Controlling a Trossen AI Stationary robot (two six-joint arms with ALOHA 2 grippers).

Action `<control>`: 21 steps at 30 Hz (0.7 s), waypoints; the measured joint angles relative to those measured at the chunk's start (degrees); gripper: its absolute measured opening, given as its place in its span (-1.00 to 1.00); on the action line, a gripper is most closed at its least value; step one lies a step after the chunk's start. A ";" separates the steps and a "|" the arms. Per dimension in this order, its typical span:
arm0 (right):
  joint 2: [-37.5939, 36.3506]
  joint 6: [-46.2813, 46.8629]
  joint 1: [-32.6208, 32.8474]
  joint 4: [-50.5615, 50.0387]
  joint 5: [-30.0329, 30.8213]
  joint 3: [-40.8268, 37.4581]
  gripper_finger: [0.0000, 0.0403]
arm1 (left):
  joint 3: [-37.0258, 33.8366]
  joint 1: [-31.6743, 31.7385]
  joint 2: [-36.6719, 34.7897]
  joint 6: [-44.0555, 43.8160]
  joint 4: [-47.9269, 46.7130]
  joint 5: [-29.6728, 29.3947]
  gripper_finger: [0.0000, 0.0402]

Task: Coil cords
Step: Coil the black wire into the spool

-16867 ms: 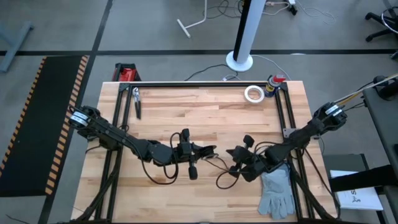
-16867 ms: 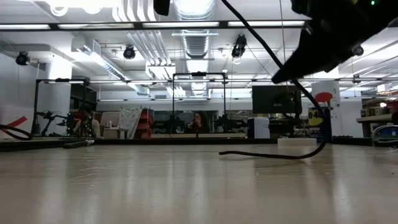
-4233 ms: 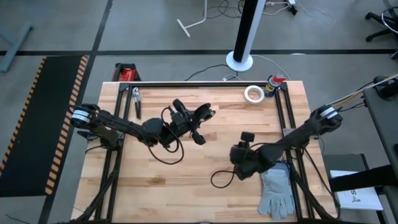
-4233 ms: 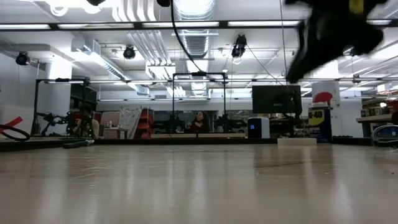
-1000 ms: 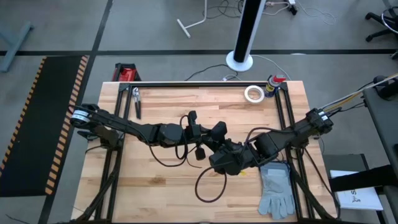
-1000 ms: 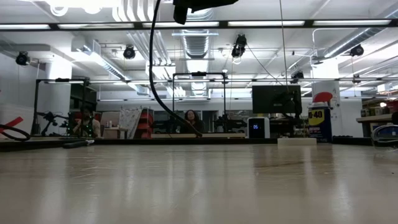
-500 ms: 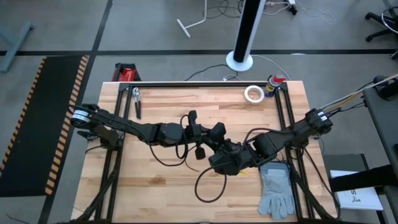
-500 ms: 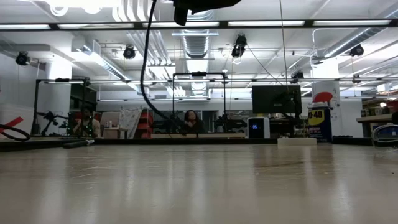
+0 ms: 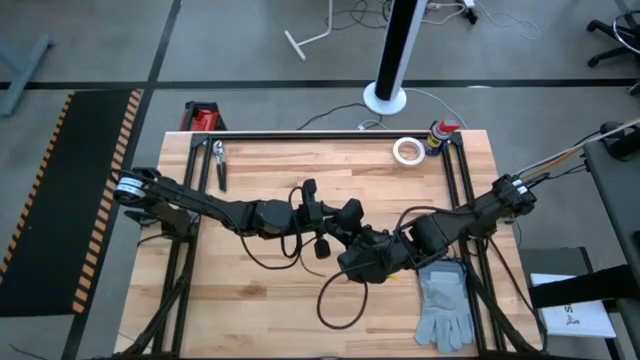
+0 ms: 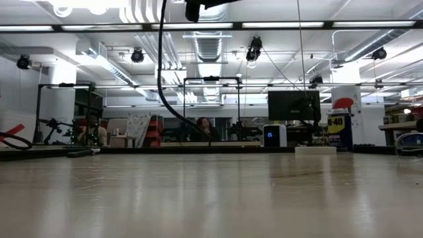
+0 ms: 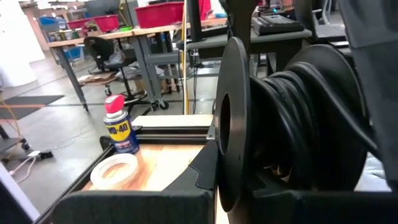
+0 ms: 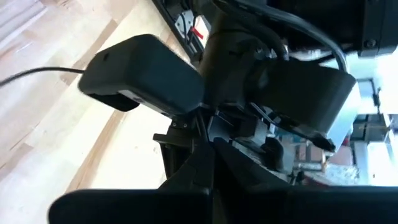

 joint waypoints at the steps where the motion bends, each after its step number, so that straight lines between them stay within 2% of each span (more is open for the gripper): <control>1: 0.00 -0.66 0.31 0.39 0.13 -0.02 -1.00 | 0.00 -0.06 0.00 0.00 0.31 0.02 -1.00; 4: 0.04 -2.11 0.57 1.51 -0.28 -0.07 -1.00 | 0.00 -0.11 0.12 -0.40 1.33 0.04 -1.00; 12: 0.15 0.65 -1.18 1.69 -6.93 -0.13 -0.98 | 0.04 -0.08 0.46 -0.79 2.92 -0.34 -1.00; 17: 0.15 0.00 -1.07 1.88 -7.34 -0.17 -0.75 | 0.10 -0.30 0.46 -0.74 3.09 -0.44 -1.00; 21: 0.15 3.79 -1.10 0.94 -7.29 -0.17 -0.50 | 0.15 -0.21 0.44 -0.58 3.86 -0.79 -1.00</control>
